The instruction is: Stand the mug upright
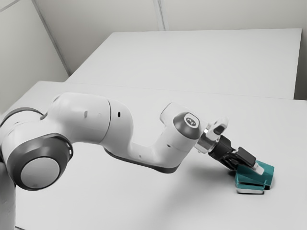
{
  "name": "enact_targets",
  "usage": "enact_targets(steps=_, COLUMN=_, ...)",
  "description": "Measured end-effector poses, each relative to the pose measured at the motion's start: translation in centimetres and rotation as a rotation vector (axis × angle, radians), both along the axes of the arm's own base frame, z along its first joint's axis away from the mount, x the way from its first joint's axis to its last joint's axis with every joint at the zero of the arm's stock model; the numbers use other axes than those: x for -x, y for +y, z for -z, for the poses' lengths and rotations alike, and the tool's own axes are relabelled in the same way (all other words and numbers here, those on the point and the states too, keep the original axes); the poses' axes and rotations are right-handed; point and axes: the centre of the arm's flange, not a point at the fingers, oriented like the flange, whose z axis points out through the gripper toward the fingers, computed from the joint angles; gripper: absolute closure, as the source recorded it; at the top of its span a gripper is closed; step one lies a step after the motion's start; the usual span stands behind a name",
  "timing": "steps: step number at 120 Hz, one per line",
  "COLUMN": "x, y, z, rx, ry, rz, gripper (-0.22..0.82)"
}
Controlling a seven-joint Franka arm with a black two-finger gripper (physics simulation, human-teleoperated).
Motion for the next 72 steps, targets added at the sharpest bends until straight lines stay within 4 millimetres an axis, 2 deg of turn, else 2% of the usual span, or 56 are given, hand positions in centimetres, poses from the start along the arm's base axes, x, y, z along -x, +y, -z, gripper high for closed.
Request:
enact_targets(steps=56, x=-0.03, y=0.11, z=0.07, rx=0.005, ry=0.001, rz=0.001, gripper=0.6)
enact_targets(steps=72, x=-0.03, y=0.1, z=0.06, rx=0.006, ry=0.003, rz=-0.002, gripper=0.67)
